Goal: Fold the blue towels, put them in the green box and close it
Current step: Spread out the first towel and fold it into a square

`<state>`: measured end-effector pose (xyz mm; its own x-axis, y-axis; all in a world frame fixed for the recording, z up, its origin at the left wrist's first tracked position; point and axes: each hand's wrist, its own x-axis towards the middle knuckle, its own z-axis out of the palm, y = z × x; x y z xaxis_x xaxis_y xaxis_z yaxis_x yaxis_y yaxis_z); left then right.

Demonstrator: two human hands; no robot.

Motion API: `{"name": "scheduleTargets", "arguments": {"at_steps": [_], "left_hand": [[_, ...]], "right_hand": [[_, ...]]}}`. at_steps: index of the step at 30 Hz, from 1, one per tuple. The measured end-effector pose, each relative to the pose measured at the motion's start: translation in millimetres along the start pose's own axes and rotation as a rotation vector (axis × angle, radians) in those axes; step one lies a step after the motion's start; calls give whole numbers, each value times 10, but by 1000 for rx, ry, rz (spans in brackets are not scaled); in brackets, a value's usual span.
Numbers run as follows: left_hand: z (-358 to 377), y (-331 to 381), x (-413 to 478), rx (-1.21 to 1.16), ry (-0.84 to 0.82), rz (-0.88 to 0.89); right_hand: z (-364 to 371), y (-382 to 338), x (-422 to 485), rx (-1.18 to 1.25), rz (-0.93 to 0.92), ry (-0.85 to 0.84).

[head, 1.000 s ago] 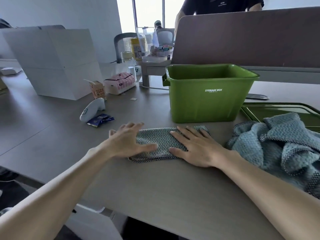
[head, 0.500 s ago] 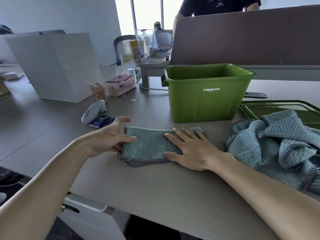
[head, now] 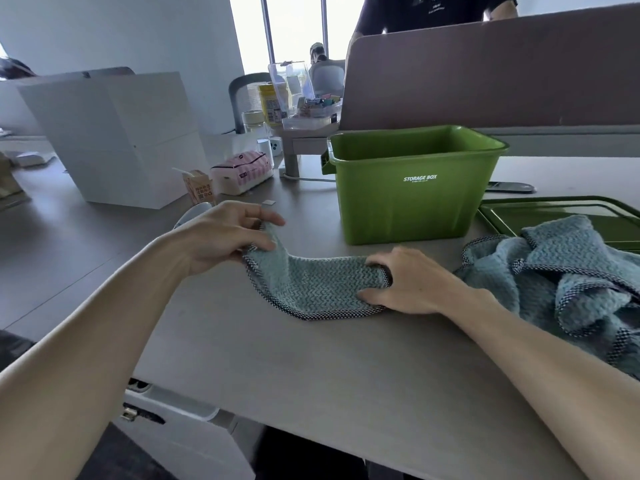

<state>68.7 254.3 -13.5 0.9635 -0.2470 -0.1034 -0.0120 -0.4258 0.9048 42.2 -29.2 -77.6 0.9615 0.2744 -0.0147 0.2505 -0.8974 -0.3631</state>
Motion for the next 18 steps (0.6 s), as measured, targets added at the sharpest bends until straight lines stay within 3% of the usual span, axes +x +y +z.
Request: {"name": "scheduleTargets", "arguments": {"at_steps": [4,8,13,18], "left_hand": [[306,257,144,155,-77,54],[608,391,294,281,-90,70],[923,388,408,343,-157,37],[1171,342,497,414,-166,45]], "right_hand": [[-69,-20,23,107,-15,79],[-65,79,51,536,179,80],[-27,199,108,730,297,94],[20,243,146,784,297,78]]}}
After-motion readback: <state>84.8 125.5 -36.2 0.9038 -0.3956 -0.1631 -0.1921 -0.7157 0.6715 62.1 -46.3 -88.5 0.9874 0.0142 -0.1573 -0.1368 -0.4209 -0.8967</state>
